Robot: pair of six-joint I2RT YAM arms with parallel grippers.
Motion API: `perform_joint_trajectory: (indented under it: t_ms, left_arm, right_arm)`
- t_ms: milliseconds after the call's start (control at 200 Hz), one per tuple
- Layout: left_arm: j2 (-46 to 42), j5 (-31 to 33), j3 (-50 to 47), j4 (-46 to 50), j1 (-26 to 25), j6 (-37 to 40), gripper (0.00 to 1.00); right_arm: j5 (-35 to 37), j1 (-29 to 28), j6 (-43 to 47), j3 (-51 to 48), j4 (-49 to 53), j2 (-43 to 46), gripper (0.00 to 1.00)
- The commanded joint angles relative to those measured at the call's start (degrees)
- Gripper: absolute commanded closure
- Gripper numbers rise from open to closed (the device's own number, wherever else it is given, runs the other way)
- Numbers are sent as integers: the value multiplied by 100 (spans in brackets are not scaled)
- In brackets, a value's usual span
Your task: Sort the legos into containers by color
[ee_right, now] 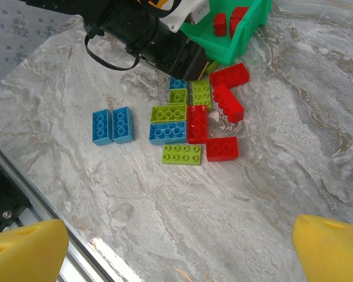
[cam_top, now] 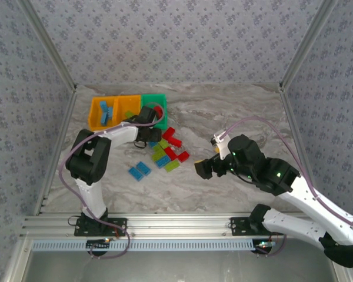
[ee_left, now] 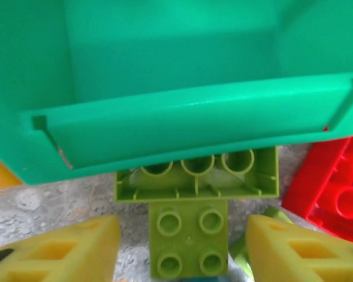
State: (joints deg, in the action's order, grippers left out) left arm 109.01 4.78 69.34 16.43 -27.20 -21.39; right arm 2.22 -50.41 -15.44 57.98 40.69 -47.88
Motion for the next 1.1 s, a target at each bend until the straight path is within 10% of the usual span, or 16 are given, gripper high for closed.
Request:
perform_joint_trajectory:
  t_ms: [0, 375, 660, 1094]
  left_arm:
    - [117, -6, 150, -138, 44, 56, 50]
    - [-559, -311, -367, -42, 9, 68, 75]
    - [-2391, 449, -643, 161, 163, 252, 73]
    - [272, -138, 2209, 763, 1579, 49, 68]
  right_arm:
    - [189, -30, -116, 144, 152, 82, 0]
    - [251, -32, -301, 43, -111, 58, 0]
    - [325, -26, -307, 15, -351, -34, 0]
    - [339, -30, -572, -24, -119, 45, 0]
